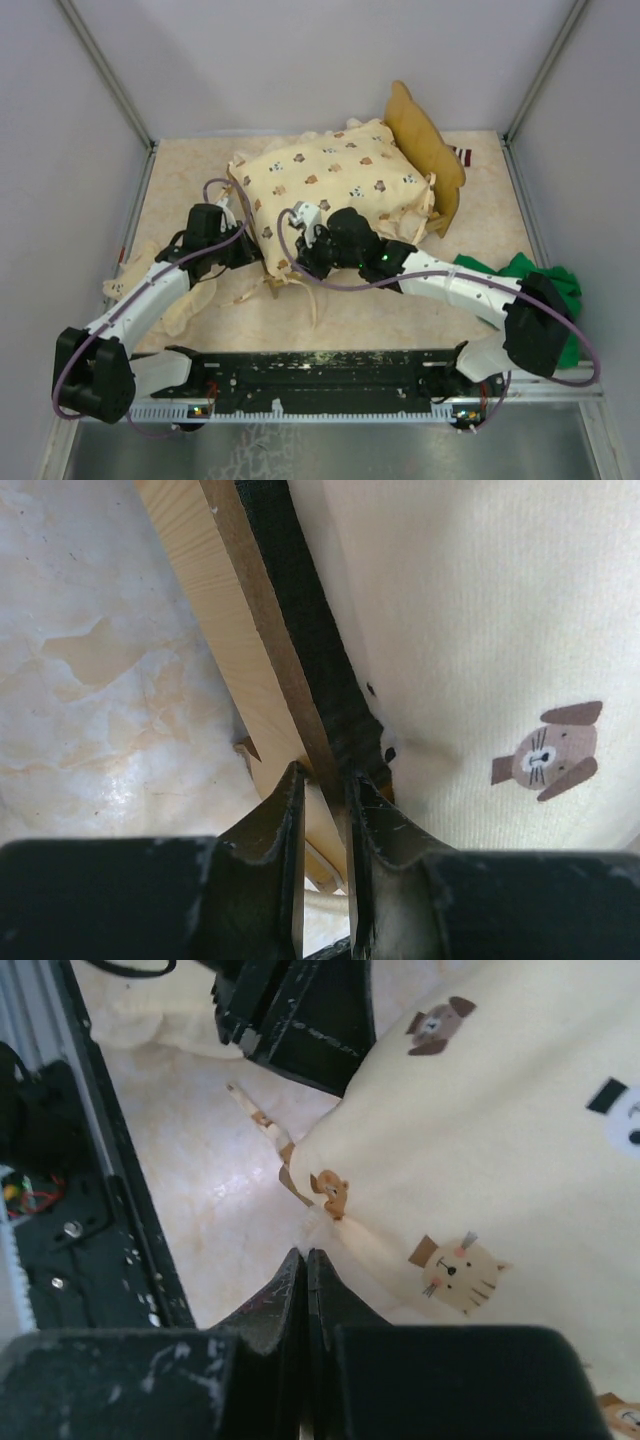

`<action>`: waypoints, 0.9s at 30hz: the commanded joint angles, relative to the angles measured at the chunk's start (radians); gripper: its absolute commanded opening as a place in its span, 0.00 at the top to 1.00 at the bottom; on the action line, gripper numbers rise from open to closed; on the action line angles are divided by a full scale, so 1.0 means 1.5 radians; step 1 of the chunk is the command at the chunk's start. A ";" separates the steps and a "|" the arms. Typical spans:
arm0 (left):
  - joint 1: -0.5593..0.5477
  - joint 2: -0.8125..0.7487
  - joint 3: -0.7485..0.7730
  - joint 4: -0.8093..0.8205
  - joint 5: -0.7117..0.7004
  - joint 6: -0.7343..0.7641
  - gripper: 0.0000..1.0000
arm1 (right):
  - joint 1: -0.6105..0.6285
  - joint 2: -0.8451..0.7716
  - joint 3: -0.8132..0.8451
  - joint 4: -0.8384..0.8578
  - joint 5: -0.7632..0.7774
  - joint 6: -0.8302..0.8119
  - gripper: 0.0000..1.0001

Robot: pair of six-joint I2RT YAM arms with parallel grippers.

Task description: Set up the pet bed

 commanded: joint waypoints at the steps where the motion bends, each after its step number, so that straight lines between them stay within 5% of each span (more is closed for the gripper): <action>1: 0.007 0.033 -0.009 0.005 -0.014 0.036 0.85 | -0.041 -0.041 -0.045 0.201 -0.143 0.318 1.00; 5: 0.012 0.034 -0.008 0.000 -0.012 0.040 0.85 | -0.060 -0.039 -0.094 0.318 -0.157 0.467 1.00; 7: 0.014 0.033 -0.007 0.000 -0.007 0.039 0.84 | -0.061 -0.036 -0.091 0.294 -0.138 0.452 0.98; 12: 0.016 0.033 -0.008 0.007 0.023 0.034 0.84 | -0.016 -0.065 -0.050 0.151 -0.075 0.128 0.64; 14: 0.016 0.034 -0.009 0.007 0.031 0.032 0.84 | 0.037 -0.078 -0.017 0.071 0.012 -0.041 0.58; 21: 0.018 0.033 -0.018 0.012 0.057 0.028 0.83 | 0.181 -0.036 -0.031 -0.042 0.137 -0.539 0.58; 27: 0.023 0.025 -0.022 0.007 0.057 0.034 0.82 | 0.221 0.041 -0.028 -0.010 0.223 -0.665 0.60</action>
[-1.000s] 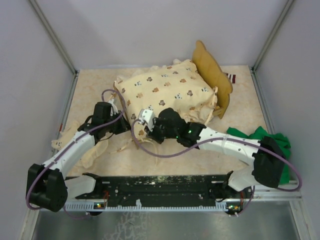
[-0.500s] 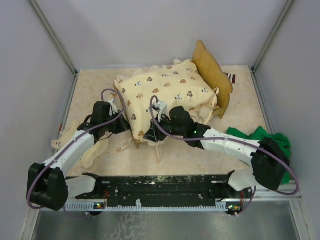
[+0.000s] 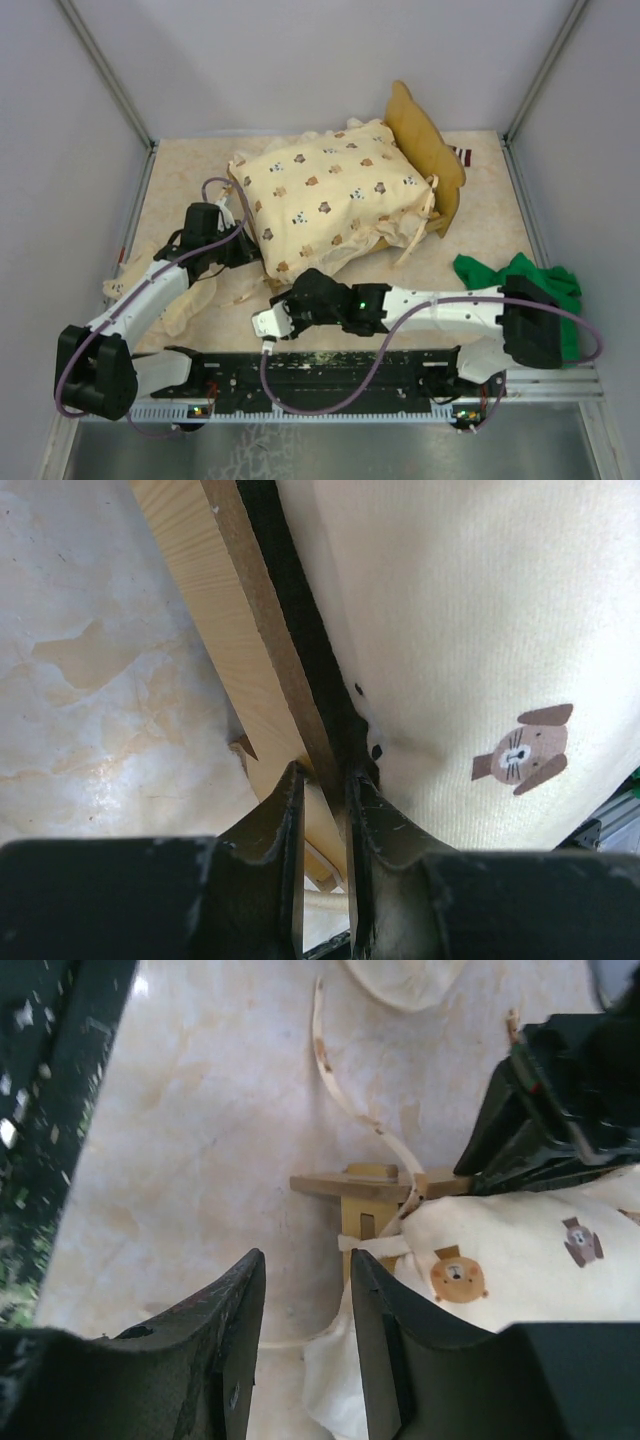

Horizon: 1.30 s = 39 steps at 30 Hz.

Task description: Set up the pet bed

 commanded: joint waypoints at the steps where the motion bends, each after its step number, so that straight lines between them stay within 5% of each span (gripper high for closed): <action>1: 0.004 0.017 -0.023 0.002 0.011 0.030 0.82 | 0.014 0.059 0.023 0.007 0.108 -0.179 0.60; 15: 0.008 0.032 -0.023 -0.003 0.030 0.034 0.82 | 0.010 0.130 0.043 -0.033 0.289 -0.211 0.62; 18: 0.008 0.033 -0.022 -0.005 0.029 0.034 0.82 | 0.006 0.143 0.043 -0.031 0.317 -0.218 0.76; 20: 0.008 0.031 -0.022 -0.007 0.027 0.034 0.82 | 0.002 0.141 0.043 -0.028 0.326 -0.218 0.98; 22: 0.009 0.029 -0.023 -0.009 0.022 0.036 0.82 | 0.002 0.132 0.043 -0.030 0.332 -0.211 1.00; 39: 0.010 0.033 -0.021 -0.010 0.015 0.029 0.81 | -0.019 -0.057 -0.018 -0.009 0.140 -0.033 1.00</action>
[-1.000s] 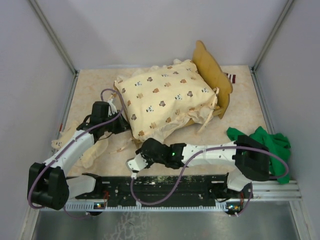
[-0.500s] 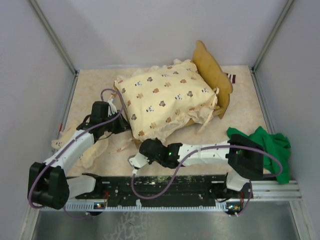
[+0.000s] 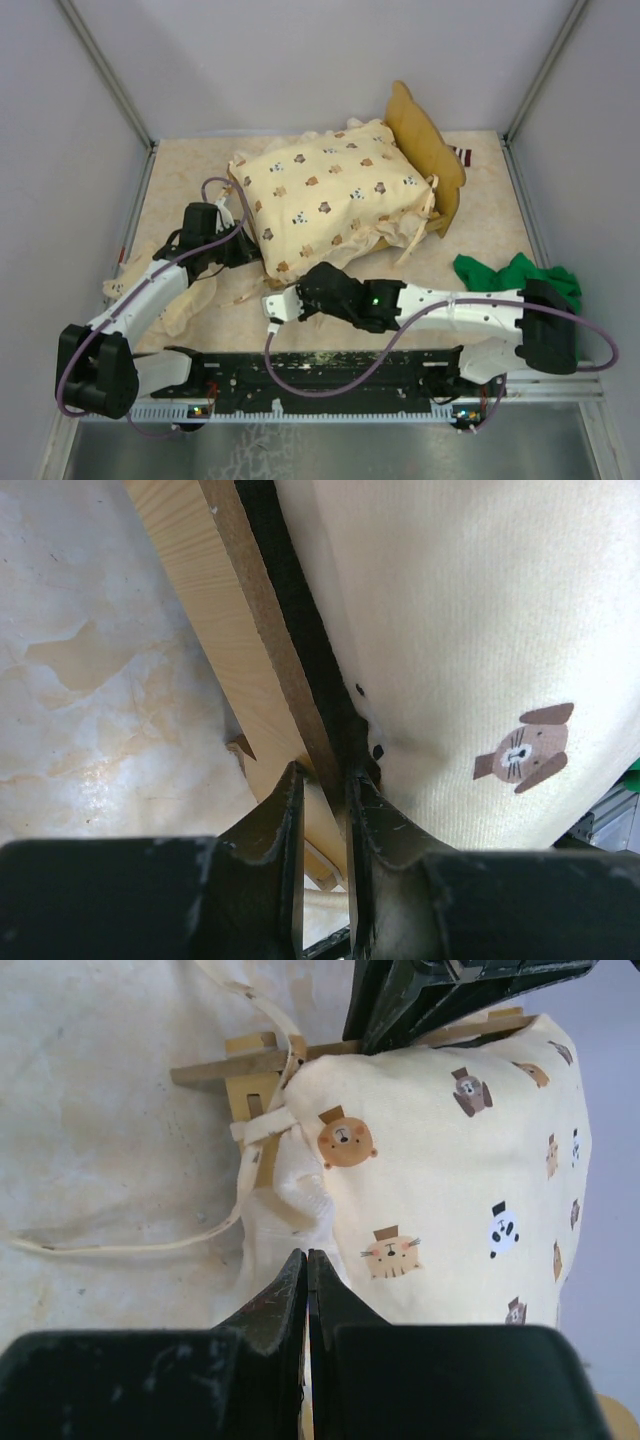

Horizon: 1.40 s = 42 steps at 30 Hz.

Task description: Set up the pet bed

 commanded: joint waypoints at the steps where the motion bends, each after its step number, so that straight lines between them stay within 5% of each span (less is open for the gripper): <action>1: -0.002 0.028 -0.019 -0.015 -0.008 0.023 0.81 | -0.014 -0.051 -0.018 0.031 -0.093 0.051 1.00; 8: 0.000 0.029 -0.015 -0.016 0.000 0.024 0.81 | -0.016 -0.087 -0.060 0.056 -0.151 0.022 1.00; 13: 0.000 0.028 -0.018 -0.017 0.004 0.026 0.80 | 0.027 -0.024 -0.045 0.037 -0.099 -0.084 0.72; 25: 0.007 0.025 -0.029 -0.020 0.016 0.031 0.80 | 0.033 0.096 0.036 0.012 0.024 -0.180 0.52; 42: 0.013 0.031 -0.030 -0.021 0.020 0.034 0.80 | -0.010 0.170 0.079 -0.075 0.144 -0.241 0.56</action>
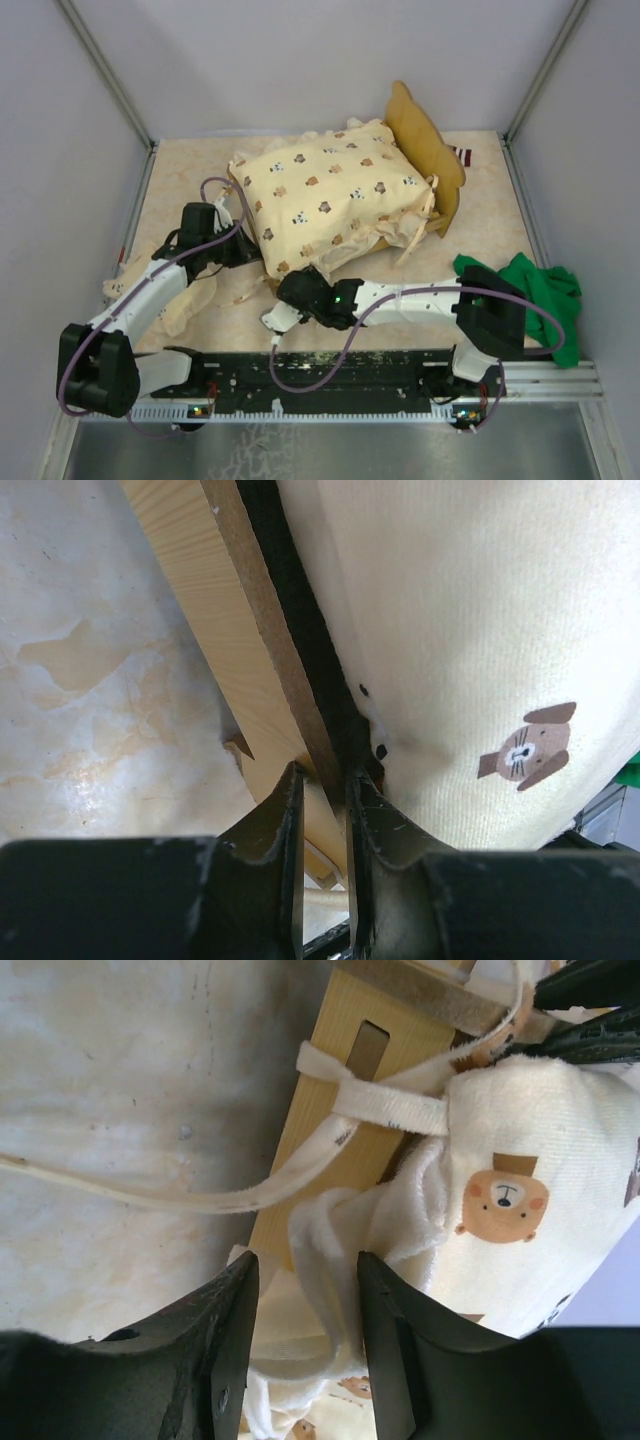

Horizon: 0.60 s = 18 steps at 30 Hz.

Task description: Set up the pet bed

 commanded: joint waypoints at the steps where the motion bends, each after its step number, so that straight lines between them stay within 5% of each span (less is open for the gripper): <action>1: 0.000 0.027 -0.028 -0.024 -0.002 0.032 0.80 | -0.008 0.002 0.027 0.001 0.046 -0.026 0.62; 3: 0.000 0.026 -0.027 -0.024 -0.001 0.030 0.80 | -0.010 -0.001 0.033 0.004 0.048 -0.024 1.00; 18: 0.006 0.028 -0.004 -0.030 0.011 0.030 0.80 | -0.037 -0.245 -0.062 0.069 -0.272 0.155 1.00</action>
